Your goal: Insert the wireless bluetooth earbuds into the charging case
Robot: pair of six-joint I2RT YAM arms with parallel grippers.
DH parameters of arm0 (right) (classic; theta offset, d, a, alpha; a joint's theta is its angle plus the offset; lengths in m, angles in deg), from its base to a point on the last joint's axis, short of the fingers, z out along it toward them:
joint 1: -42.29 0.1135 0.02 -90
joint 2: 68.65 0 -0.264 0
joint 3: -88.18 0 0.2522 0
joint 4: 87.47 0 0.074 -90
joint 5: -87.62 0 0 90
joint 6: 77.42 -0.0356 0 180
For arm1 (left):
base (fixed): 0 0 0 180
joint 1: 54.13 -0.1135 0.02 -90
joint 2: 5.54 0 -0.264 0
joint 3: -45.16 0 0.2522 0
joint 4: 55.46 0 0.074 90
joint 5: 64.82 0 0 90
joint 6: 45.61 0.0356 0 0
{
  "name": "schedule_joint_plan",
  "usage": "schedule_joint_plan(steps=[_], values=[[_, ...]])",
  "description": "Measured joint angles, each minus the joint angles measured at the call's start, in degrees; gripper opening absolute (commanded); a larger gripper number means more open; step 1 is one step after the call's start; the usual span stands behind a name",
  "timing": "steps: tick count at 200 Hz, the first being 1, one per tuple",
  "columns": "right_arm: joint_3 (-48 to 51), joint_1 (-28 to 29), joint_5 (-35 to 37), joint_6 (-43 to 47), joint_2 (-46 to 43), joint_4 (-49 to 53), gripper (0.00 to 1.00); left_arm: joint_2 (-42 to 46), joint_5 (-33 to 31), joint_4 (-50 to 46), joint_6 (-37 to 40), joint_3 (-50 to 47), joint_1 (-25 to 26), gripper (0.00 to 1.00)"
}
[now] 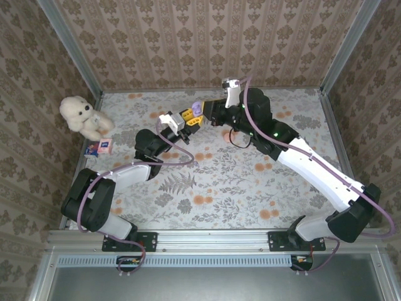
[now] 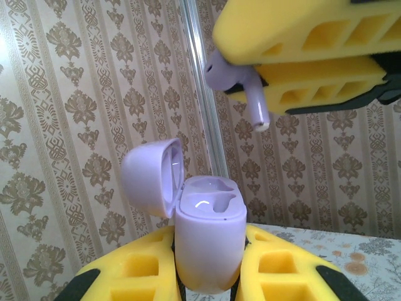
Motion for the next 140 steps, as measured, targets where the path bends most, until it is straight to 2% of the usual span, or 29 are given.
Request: schedule_joint_plan(steps=[140], values=[[0.76, 0.00, 1.11, 2.01, 1.75, 0.00, 0.18, -0.02, 0.00, 0.00, -1.25, 0.57, 0.00, 0.00]])
